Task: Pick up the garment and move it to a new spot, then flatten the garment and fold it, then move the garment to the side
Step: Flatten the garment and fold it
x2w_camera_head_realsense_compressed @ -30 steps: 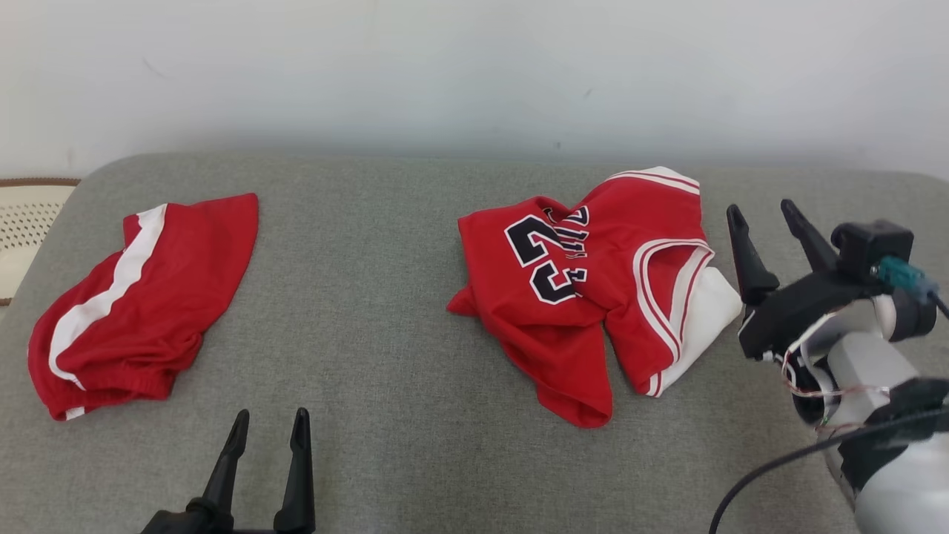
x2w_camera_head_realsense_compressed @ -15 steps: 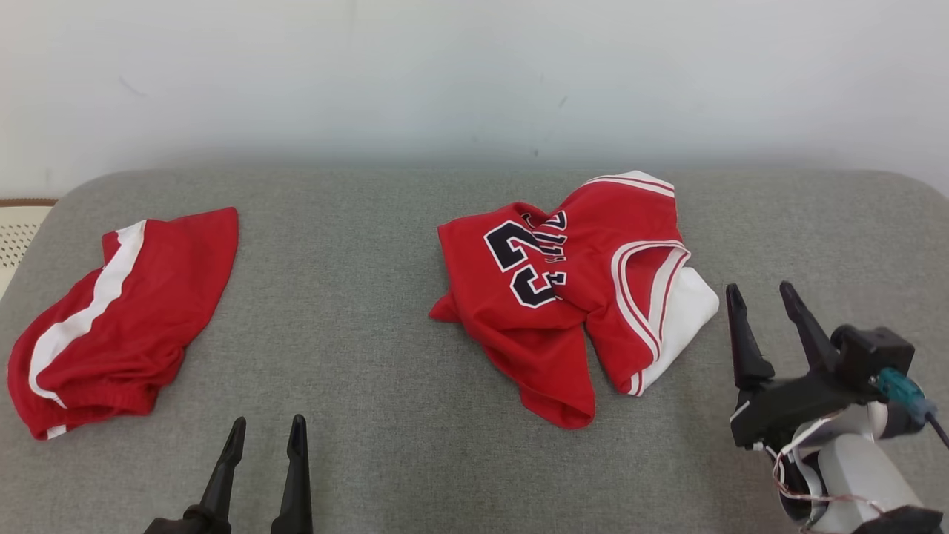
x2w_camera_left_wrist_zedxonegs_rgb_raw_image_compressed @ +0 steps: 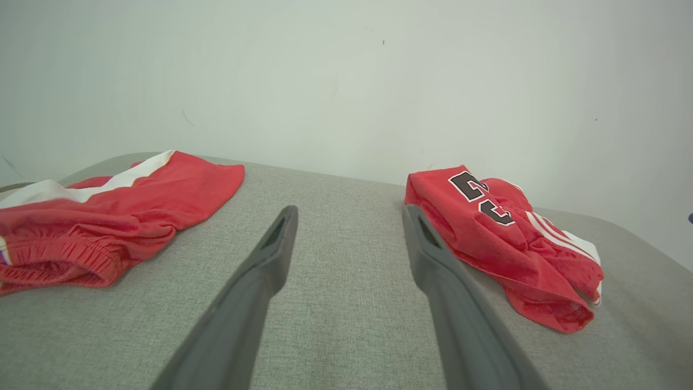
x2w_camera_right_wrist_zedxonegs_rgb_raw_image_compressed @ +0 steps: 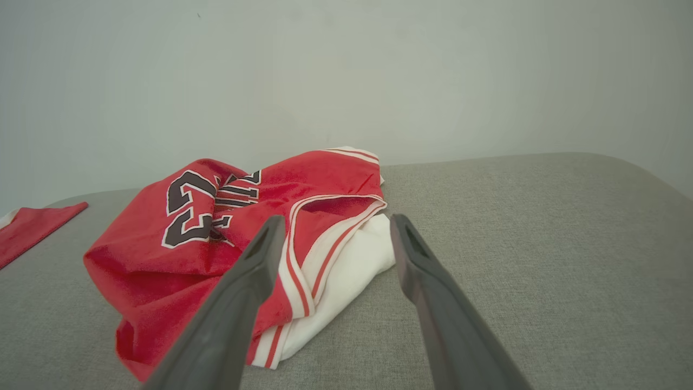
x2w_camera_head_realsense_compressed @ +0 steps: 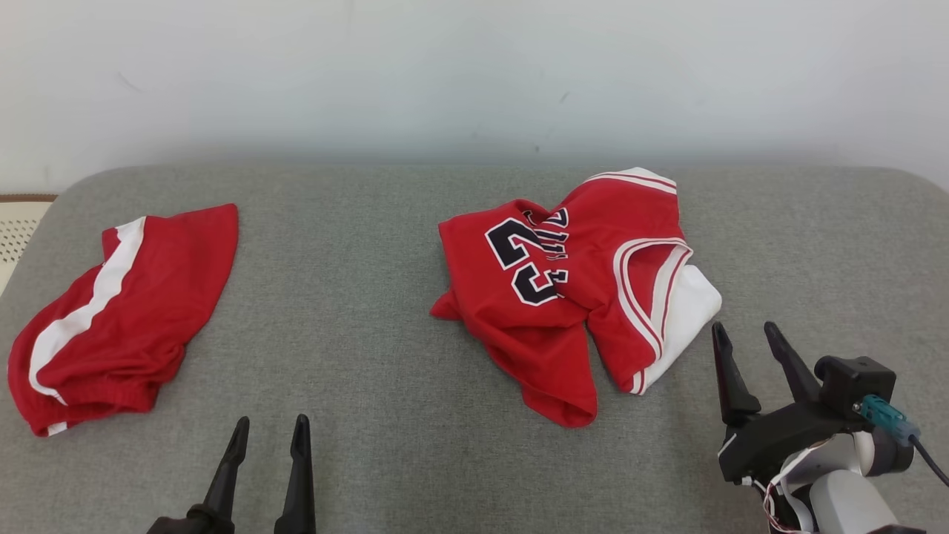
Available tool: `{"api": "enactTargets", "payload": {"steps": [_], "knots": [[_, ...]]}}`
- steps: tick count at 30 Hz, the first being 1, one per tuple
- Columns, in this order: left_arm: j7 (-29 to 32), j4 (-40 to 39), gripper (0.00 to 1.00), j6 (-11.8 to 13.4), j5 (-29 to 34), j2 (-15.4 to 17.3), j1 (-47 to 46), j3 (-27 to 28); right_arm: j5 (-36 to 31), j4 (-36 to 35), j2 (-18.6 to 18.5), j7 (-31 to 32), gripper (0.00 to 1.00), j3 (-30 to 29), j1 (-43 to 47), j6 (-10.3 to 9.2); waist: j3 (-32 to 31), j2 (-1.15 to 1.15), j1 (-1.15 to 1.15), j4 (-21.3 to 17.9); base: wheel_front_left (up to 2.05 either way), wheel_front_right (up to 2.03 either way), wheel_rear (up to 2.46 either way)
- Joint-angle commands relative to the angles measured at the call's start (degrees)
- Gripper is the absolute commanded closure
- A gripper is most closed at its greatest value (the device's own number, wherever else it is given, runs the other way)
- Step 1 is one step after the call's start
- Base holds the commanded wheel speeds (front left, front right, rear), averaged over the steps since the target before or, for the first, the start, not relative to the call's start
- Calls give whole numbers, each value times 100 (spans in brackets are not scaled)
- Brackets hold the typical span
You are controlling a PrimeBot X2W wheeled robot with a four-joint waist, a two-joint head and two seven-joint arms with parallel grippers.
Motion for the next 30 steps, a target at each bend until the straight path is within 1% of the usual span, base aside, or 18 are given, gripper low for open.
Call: {"api": "enactTargets", "payload": {"steps": [1, 5, 9, 14, 20, 21, 27, 28, 29, 30], "knots": [[-24, 14, 0, -27, -8, 0, -20, -6, 26, 46, -8, 37, 0, 16, 55, -4, 12, 0, 0, 35, 0, 0, 0], [-24, 21, 0, -28, -36, 0, -45, -73, 102, 290, 11, 166, 0, 70, -40, -4, 49, 0, 0, 153, 0, 0, 0], [-24, 37, 0, -36, -20, 1, -59, -93, 227, 732, 57, 239, 0, 210, -252, -4, 90, 0, 0, 268, 0, 0, 0], [-24, 46, 0, -52, 9, -1, -106, -131, 329, 1494, 89, 283, 0, 338, -627, -4, 161, 0, 0, 406, 0, 0, 0], [-24, 84, 0, -87, 36, 0, -184, -157, 420, 2472, 98, 143, 0, 395, -1126, -4, 242, 0, 0, 574, 0, 0, 0], [-24, 84, 0, -87, 36, 0, -184, -157, 420, 2472, 98, 143, 0, 395, -1126, -4, 242, 0, 0, 574, 0, 0, 0], [-24, 114, 0, -96, 29, 0, -241, -189, 566, 3326, 61, -8, 0, 441, -1555, -4, 343, 0, 0, 746, 0, 0, 0], [-24, 117, 0, -96, 29, 0, -252, -183, 588, 3426, 76, -56, 24, 459, -1625, -4, 350, 0, 0, 763, 0, 0, 0], [-24, 119, 0, -90, 30, 0, -257, -175, 604, 3516, 90, -102, 52, 479, -1673, -4, 357, 0, 0, 776, 0, 0, 0], [-24, 121, 0, -84, 31, 0, -259, -168, 626, 3600, 100, -153, 71, 519, -1713, -4, 364, 0, 0, 783, 0, 0, 0]]}}
